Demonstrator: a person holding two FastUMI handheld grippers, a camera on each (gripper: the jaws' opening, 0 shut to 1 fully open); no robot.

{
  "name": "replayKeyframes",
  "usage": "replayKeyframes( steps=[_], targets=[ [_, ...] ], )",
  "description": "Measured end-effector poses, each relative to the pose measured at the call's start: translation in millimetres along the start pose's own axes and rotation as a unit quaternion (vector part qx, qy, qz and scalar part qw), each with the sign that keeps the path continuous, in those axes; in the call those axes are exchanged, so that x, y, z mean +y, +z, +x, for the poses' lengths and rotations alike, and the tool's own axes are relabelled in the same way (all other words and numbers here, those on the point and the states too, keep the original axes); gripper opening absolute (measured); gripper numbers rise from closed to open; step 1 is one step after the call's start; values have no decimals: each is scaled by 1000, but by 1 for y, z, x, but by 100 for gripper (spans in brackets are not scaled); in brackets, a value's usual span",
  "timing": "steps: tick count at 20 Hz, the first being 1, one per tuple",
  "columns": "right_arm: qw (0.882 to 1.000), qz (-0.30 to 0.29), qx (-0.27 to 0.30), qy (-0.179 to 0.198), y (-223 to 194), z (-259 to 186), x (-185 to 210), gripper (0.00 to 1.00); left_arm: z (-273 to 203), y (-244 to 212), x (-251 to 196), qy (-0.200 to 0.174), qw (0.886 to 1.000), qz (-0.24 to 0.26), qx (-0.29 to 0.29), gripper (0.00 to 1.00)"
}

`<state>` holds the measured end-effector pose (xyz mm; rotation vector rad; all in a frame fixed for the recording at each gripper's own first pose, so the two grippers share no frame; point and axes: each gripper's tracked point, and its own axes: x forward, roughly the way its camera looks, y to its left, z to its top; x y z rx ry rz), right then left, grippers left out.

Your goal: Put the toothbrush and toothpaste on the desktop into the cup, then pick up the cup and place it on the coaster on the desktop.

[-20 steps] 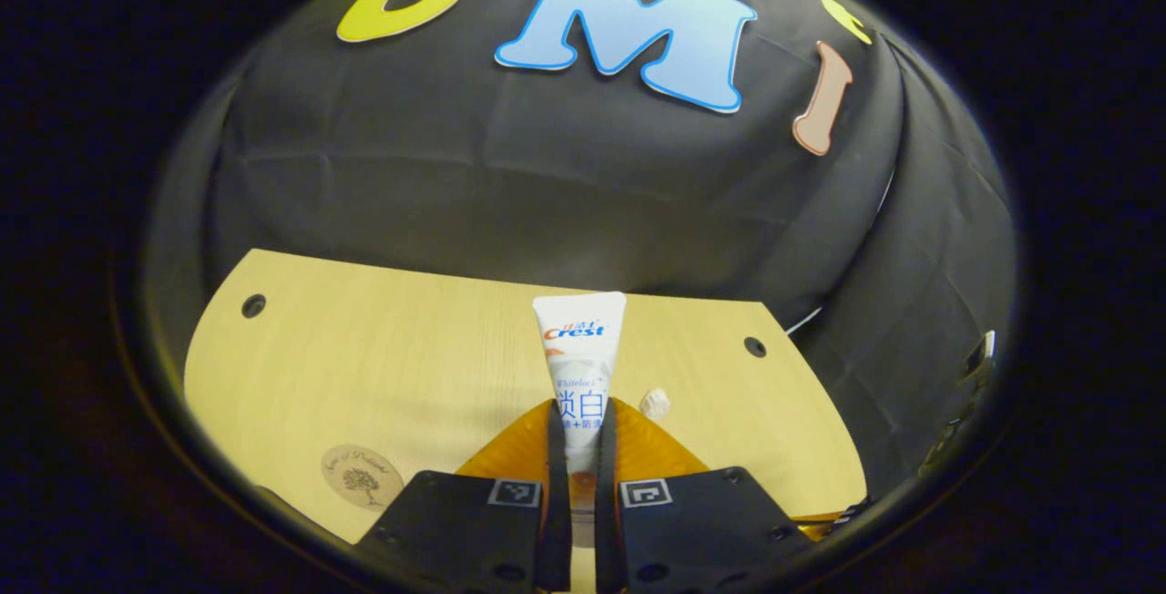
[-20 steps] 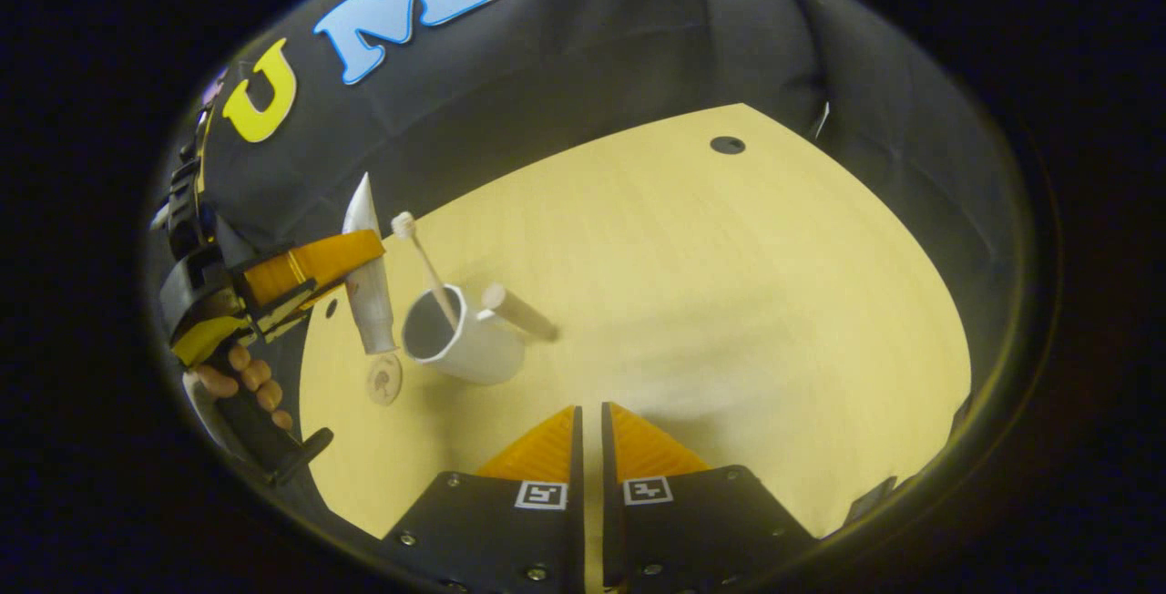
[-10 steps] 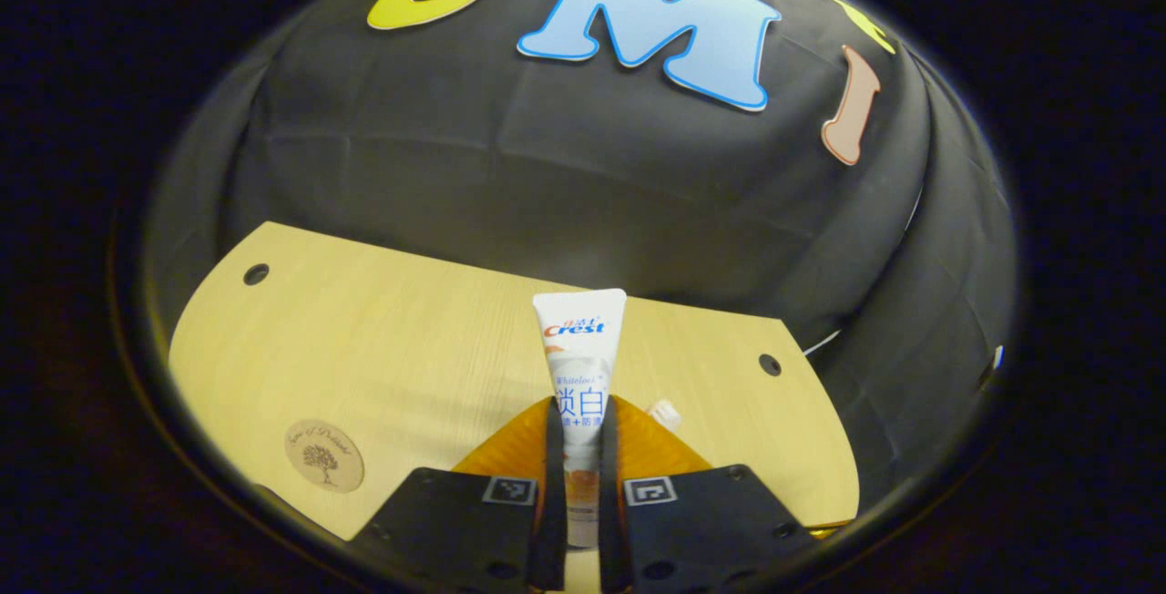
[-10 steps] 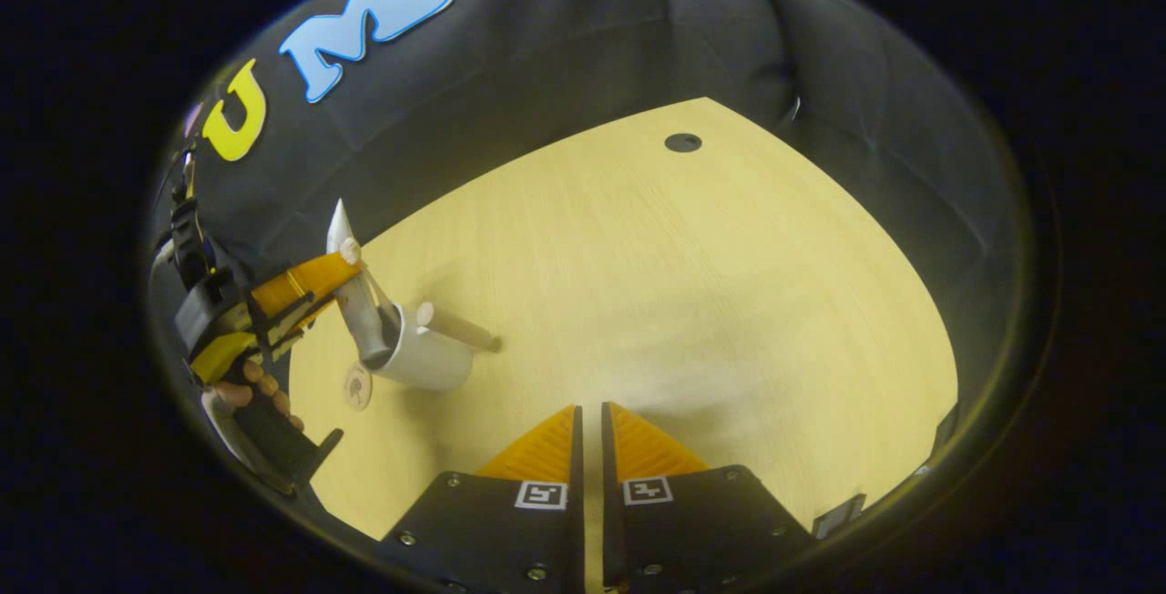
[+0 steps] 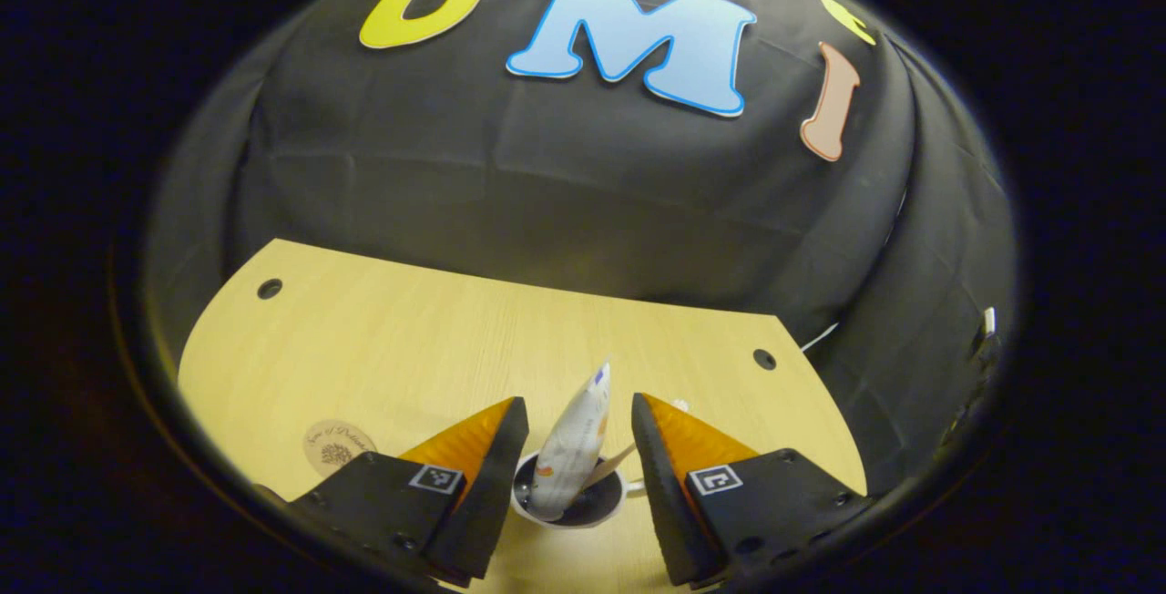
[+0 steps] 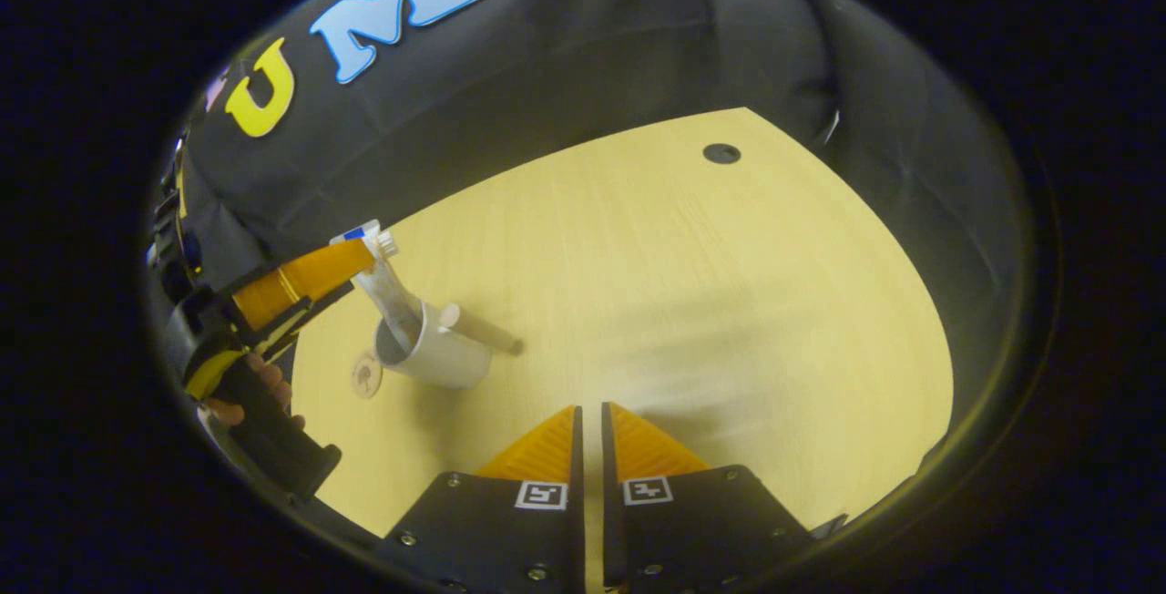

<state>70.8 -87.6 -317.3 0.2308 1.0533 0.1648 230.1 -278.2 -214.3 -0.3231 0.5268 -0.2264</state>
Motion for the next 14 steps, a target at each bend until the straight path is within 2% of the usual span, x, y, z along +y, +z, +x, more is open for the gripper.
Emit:
replayKeyframes(
  steps=[1, 5, 7, 9, 10, 11, 13, 14],
  targets=[
    [1000, -14, 4, 3, 2, 4, 0, 9, -8, 4, 1, 0, 1000, 1, -3, 82],
    [995, -92, 27, 21, 14, 16, 4, 11, -41, 10, 16, 8, 1000, -8, -8, 79],
    [986, -158, 43, 32, 24, 25, 9, 20, -59, 8, 34, 21, 1000, -18, -6, 79],
    [974, -220, 48, 35, 33, 32, 16, 21, -73, 4, 54, 39, 999, -21, -4, 80],
    [966, -251, 54, 39, 36, 36, 19, 24, -80, 1, 65, 48, 999, -22, -1, 80],
    [957, -279, 61, 49, 39, 40, 26, 21, -86, -4, 75, 57, 998, -22, 2, 80],
    [939, -326, 82, 68, 39, 44, 40, 44, -97, -15, 95, 79, 997, -25, 12, 80],
    [930, -350, 88, 73, 41, 50, 46, 56, -103, -19, 103, 87, 996, -28, 16, 84]
  ],
)
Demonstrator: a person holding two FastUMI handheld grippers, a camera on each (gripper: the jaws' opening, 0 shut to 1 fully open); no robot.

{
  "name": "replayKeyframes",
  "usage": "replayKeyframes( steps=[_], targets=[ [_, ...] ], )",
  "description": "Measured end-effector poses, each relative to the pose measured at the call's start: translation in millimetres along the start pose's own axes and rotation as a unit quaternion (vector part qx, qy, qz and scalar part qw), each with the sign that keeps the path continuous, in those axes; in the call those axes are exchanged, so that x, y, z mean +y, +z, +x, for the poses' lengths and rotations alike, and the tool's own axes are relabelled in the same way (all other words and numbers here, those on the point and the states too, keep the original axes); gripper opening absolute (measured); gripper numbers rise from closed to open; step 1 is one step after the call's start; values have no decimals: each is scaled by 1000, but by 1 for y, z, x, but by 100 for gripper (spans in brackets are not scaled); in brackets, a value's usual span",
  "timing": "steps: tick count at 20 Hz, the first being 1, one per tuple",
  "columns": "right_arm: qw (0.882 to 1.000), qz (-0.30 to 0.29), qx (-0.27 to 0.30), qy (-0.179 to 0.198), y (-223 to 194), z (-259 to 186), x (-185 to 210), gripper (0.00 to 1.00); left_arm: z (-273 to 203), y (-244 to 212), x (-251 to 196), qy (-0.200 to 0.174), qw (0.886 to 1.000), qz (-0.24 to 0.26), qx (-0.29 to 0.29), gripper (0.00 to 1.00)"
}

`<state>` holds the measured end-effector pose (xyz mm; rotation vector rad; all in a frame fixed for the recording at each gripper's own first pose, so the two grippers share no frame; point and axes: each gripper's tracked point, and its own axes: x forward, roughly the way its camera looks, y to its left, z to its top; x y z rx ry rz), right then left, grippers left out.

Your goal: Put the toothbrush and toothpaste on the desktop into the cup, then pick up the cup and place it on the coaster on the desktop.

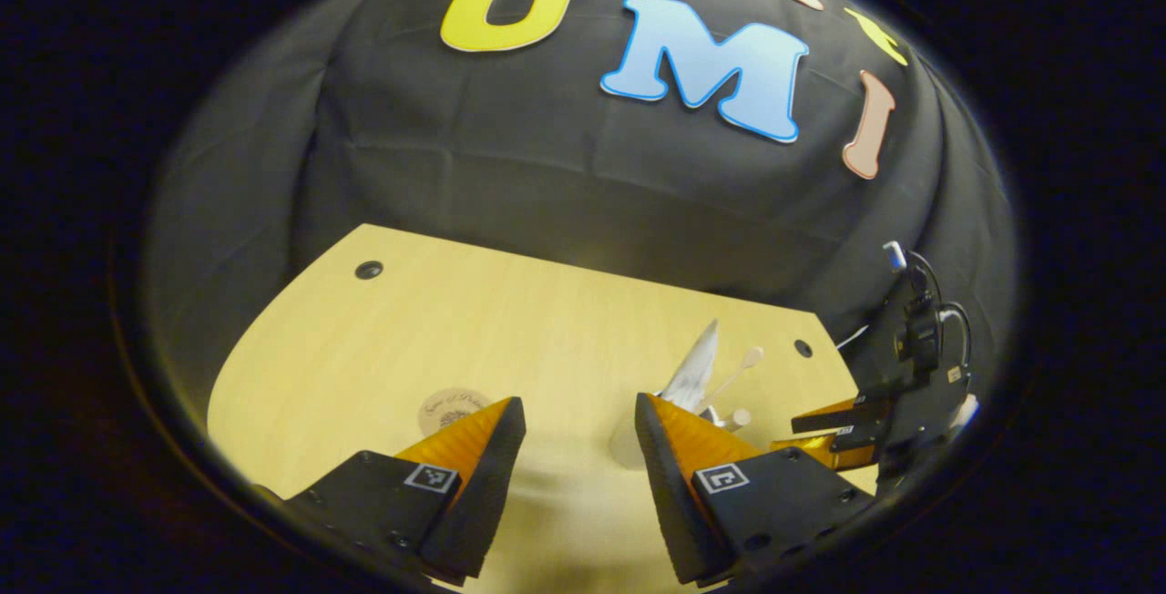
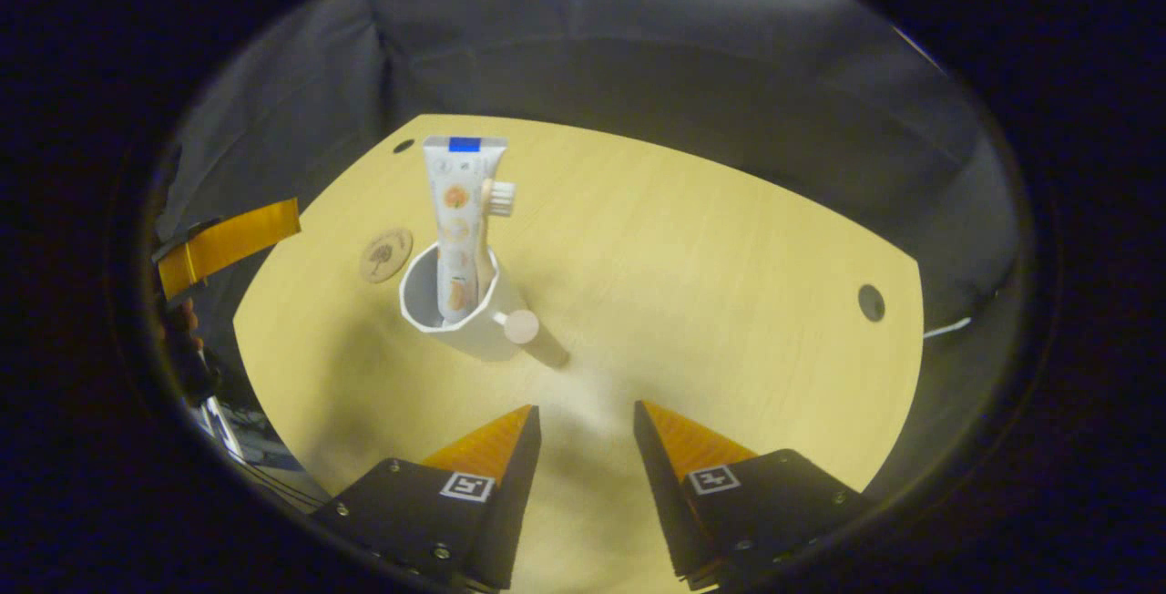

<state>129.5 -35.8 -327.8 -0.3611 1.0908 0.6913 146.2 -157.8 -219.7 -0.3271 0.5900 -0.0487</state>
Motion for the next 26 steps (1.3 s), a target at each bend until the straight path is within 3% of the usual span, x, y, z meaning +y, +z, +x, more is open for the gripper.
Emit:
replayKeyframes(
  steps=[1, 6, 8, 11, 12, 17, 19, 20, 21, 23, 24, 26],
  targets=[
    [1000, -23, 5, 3, 5, 3, 2, 60, -5, -6, 8, 8, 1000, -5, 3, 80],
    [993, -111, 28, 19, 25, 18, 10, 61, -17, -32, 34, 33, 999, -20, 22, 80],
    [991, -129, 36, 27, 32, 22, 12, 56, -23, -41, 42, 39, 999, -22, 29, 80],
    [985, -158, 51, 41, 37, 32, 17, 56, -24, -54, 50, 47, 998, -27, 40, 80],
    [983, -168, 56, 41, 38, 36, 17, 61, -25, -57, 52, 49, 997, -31, 43, 80],
    [978, -179, 77, 68, 41, 54, 29, 58, -25, -70, 68, 66, 995, -46, 57, 80],
    [978, -178, 84, 73, 44, 57, 32, 54, -27, -75, 74, 73, 994, -54, 63, 84],
    [977, -177, 90, 78, 38, 68, 31, 46, -26, -79, 78, 77, 993, -57, 66, 80],
    [976, -178, 95, 79, 38, 71, 31, 47, -25, -80, 81, 81, 993, -59, 67, 80],
    [977, -178, 89, 80, 42, 68, 30, 30, -26, -82, 86, 86, 992, -62, 70, 80],
    [977, -180, 83, 77, 41, 74, 30, 30, -27, -84, 87, 86, 992, -63, 72, 80],
    [976, -191, 70, 70, 43, 70, 29, 20, -29, -90, 89, 87, 991, -66, 76, 80]
  ],
)
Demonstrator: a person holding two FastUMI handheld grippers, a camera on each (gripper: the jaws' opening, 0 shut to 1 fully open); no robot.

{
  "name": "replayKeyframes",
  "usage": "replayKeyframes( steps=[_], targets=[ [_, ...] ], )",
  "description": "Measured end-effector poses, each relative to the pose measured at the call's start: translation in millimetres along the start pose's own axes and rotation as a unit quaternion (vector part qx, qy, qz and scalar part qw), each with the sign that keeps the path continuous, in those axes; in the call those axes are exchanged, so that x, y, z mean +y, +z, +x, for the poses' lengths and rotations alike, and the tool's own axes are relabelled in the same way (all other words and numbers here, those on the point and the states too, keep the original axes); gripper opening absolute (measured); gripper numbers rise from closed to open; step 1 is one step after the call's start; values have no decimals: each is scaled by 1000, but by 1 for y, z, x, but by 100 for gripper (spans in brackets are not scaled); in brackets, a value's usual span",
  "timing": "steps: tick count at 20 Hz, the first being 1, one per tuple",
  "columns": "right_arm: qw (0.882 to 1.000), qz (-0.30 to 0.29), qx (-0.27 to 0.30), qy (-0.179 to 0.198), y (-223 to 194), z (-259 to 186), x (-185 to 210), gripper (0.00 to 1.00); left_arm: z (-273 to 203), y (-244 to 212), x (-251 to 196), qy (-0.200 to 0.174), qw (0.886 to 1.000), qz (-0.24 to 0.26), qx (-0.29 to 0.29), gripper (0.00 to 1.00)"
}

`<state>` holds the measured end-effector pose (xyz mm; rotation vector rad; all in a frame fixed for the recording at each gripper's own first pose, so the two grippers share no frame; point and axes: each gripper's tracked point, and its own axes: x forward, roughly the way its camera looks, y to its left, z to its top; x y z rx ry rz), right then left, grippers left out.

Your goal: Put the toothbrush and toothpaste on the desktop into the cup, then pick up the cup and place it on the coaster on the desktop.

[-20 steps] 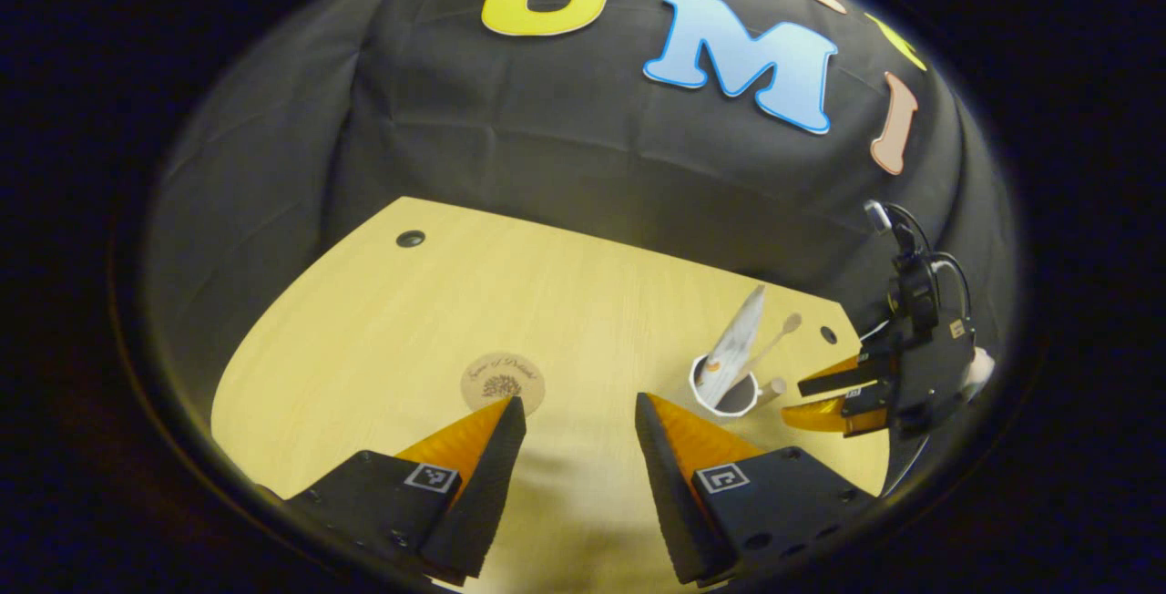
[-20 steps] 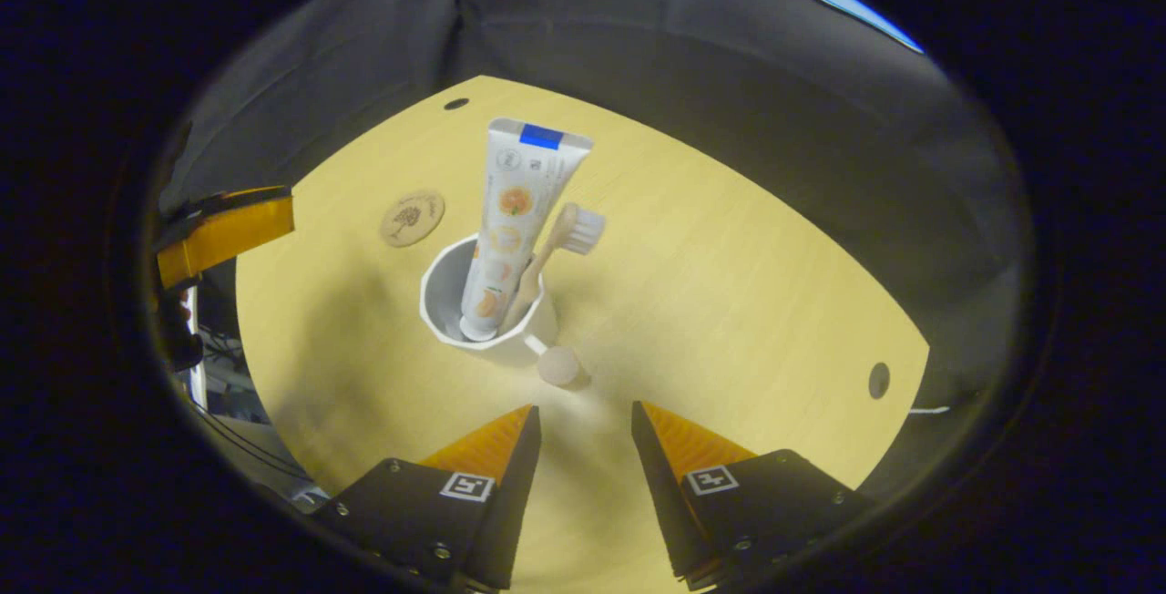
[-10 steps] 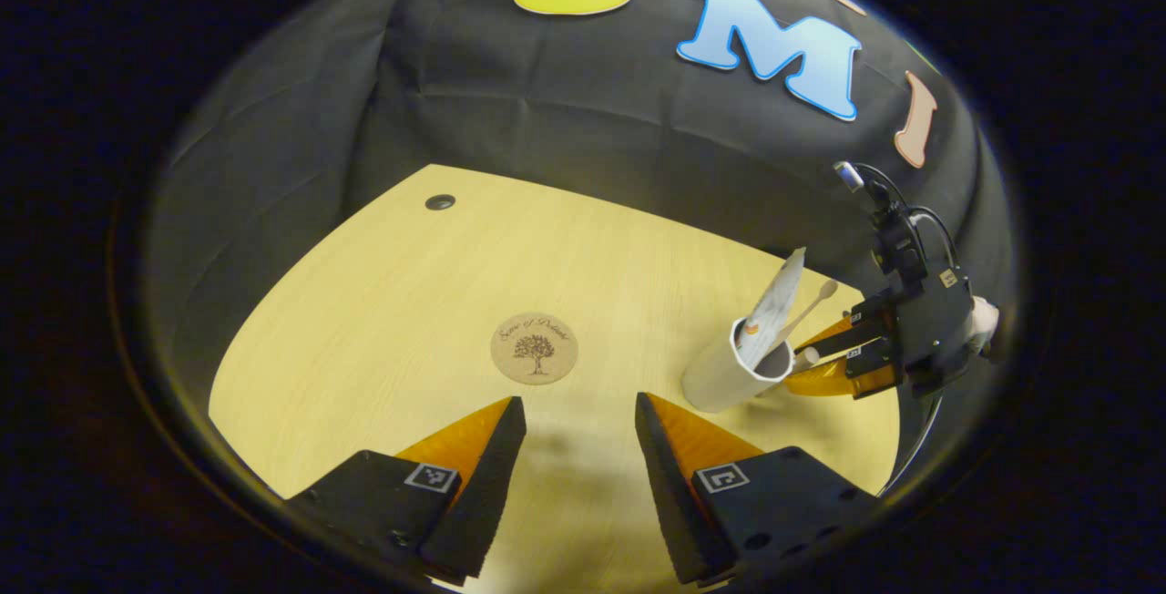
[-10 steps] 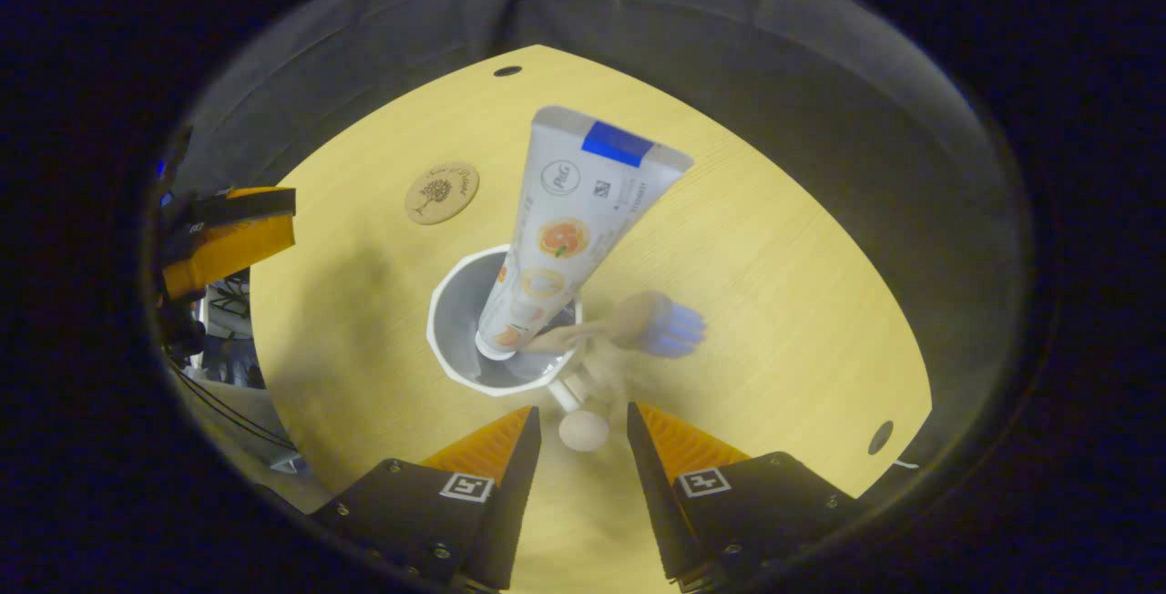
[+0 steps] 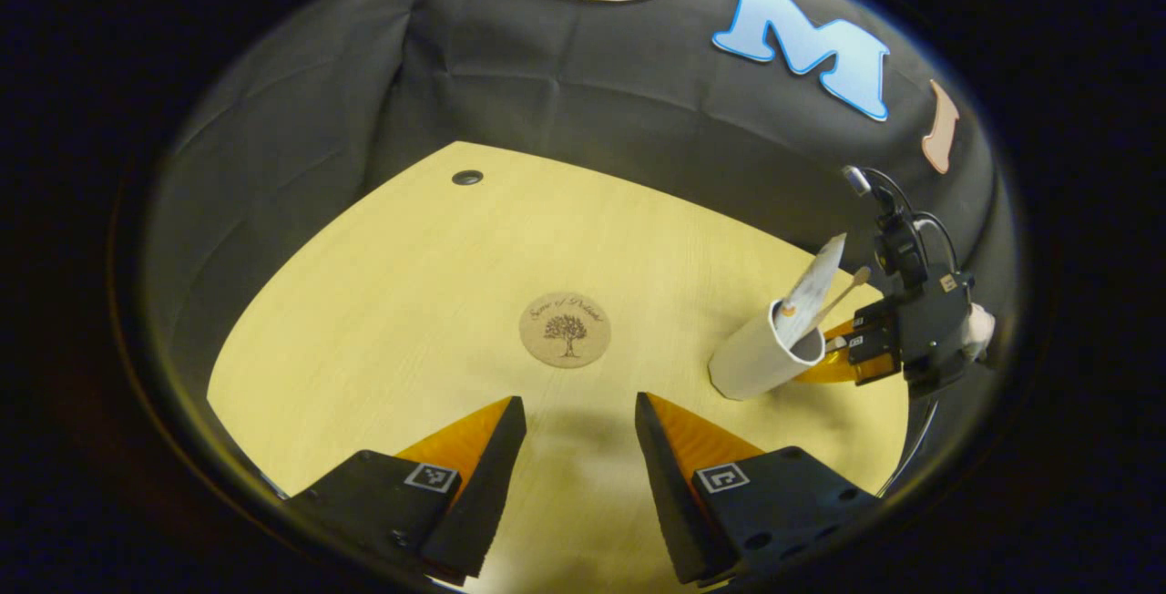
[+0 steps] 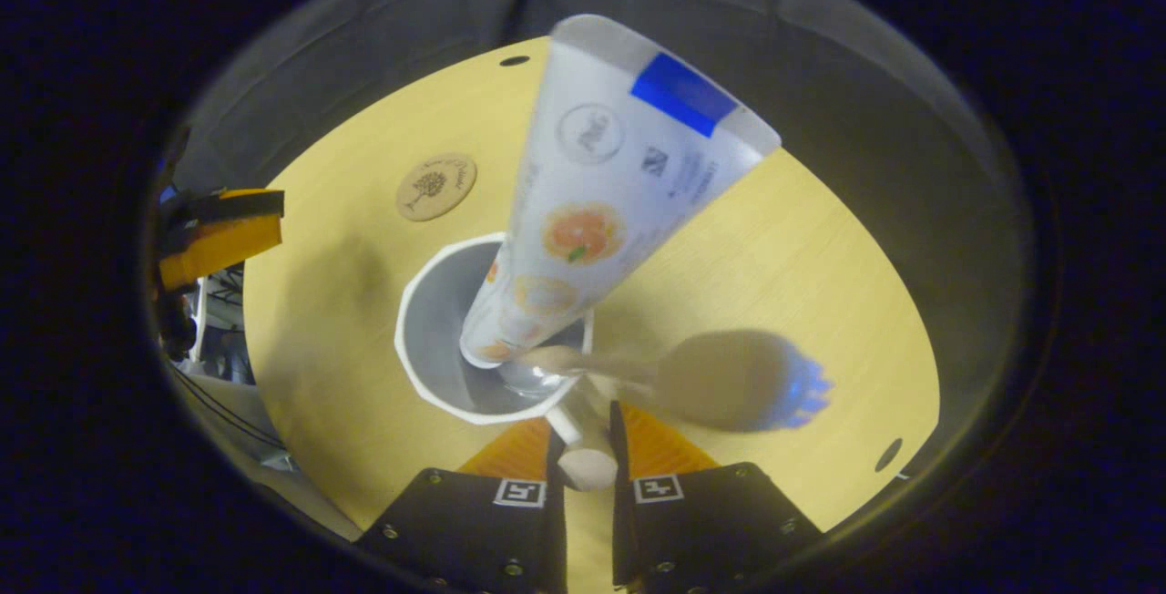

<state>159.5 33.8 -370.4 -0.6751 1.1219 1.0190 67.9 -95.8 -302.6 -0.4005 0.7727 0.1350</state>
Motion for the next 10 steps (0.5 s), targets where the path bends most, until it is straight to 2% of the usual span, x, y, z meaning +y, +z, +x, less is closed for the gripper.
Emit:
replayKeyframes(
  steps=[1, 3, 4, 5, 6, 7, 10],
  targets=[
    [1000, -10, -6, -5, 0, 0, -2, 24, 3, 2, -1, 0, 1000, -1, 2, 80],
    [999, -14, -28, -18, 3, 6, 0, 14, 9, 6, -5, -3, 1000, -1, 4, 80],
    [999, -6, -33, -14, 4, 4, 7, 14, 10, 7, -6, -4, 1000, 1, 5, 80],
    [999, 2, -35, -8, 5, 6, 11, 14, 12, 6, -7, -5, 1000, 2, 5, 84],
    [999, 6, -40, -9, 6, 6, 13, 14, 12, 8, -8, -6, 1000, 3, 6, 75],
    [999, 8, -39, -12, 6, 7, 15, 14, 11, 7, -7, -6, 1000, 4, 7, 80],
    [999, 21, -43, -15, 16, 3, 17, 14, 8, 3, 4, -6, 1000, 3, 9, 80]
  ],
)
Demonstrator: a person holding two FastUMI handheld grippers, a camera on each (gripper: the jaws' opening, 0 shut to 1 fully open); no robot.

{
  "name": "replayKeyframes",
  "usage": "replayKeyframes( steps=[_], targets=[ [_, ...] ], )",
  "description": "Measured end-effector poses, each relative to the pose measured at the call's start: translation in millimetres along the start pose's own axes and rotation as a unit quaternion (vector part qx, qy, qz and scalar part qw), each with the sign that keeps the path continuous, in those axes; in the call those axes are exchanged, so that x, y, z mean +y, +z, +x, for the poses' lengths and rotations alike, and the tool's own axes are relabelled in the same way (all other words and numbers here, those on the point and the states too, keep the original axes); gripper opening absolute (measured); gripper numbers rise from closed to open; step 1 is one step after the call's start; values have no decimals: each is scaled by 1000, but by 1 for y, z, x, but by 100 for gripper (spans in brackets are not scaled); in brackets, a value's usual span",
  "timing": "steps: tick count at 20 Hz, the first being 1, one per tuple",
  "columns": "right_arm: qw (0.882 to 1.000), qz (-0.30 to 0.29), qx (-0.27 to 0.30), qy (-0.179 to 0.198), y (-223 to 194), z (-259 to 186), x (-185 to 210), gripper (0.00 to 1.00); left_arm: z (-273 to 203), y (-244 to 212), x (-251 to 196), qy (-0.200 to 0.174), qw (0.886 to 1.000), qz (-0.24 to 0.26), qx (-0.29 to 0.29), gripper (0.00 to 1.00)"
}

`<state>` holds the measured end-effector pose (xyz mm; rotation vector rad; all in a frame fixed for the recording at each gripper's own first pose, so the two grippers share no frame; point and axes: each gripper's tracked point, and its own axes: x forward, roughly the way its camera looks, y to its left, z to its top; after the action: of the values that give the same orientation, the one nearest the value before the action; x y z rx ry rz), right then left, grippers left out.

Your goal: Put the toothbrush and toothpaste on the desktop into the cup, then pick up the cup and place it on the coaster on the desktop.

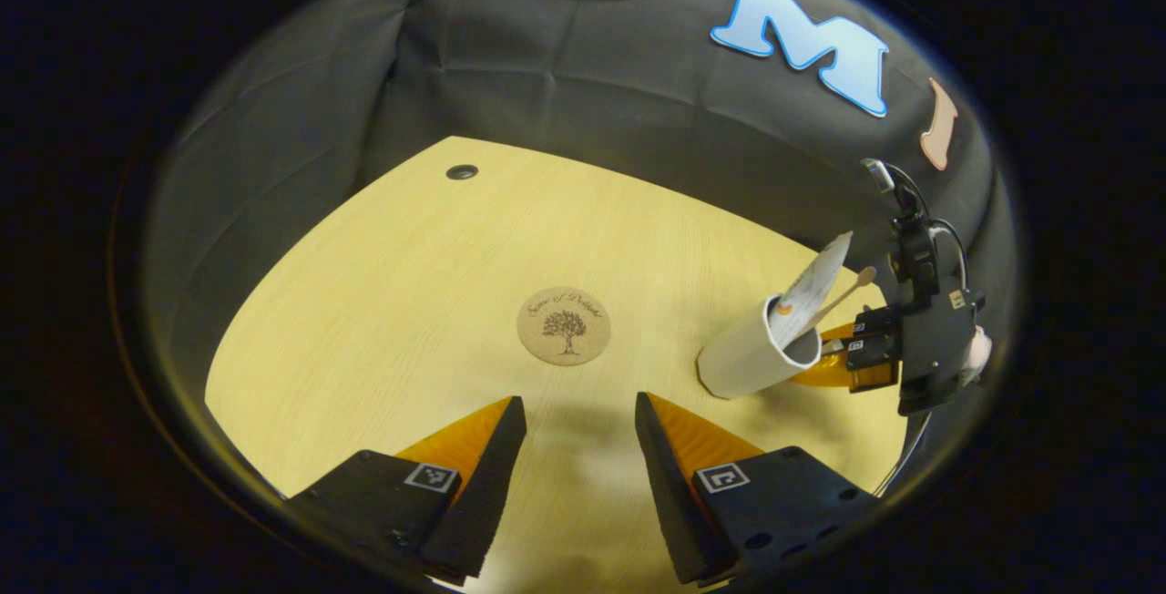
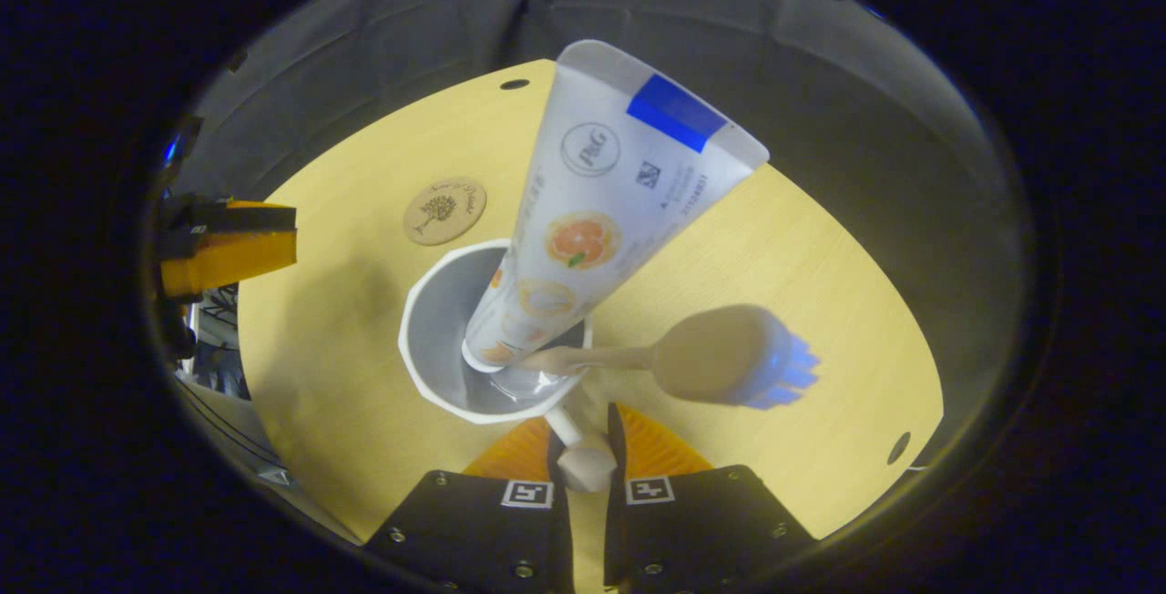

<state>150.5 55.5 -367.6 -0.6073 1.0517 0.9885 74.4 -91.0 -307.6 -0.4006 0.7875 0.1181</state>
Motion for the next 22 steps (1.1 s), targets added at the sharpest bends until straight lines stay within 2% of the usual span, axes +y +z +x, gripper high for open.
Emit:
replayKeyframes(
  steps=[3, 4, 6, 11, 12, 13, 18, 19, 22],
  targets=[
    [1000, 23, -8, 3, 21, -3, 11, 14, -10, -3, 14, 5, 1000, -1, -1, 80],
    [1000, 28, -11, 3, 29, 3, 18, 14, -13, -3, 19, 6, 1000, -1, -1, 84],
    [999, 32, -15, 3, 44, 10, 29, 14, -17, 0, 34, 9, 1000, -4, -1, 84],
    [1000, 10, -20, 6, 87, 21, 62, 14, -23, 7, 79, 21, 1000, -15, 1, 84],
    [1000, 3, -21, 7, 95, 24, 70, 14, -25, 8, 88, 24, 1000, -17, 2, 80],
    [1000, -3, -21, 8, 103, 26, 76, 14, -25, 10, 99, 25, 999, -20, 3, 80],
    [1000, -25, -17, -1, 126, 29, 104, 14, -21, 17, 135, 24, 999, -21, 10, 84],
    [1000, -27, -15, -4, 126, 32, 107, 14, -24, 19, 138, 24, 999, -19, 11, 80],
    [1000, -27, -8, -11, 129, 34, 118, 14, -32, 20, 138, 19, 1000, -14, 18, 75]
  ],
)
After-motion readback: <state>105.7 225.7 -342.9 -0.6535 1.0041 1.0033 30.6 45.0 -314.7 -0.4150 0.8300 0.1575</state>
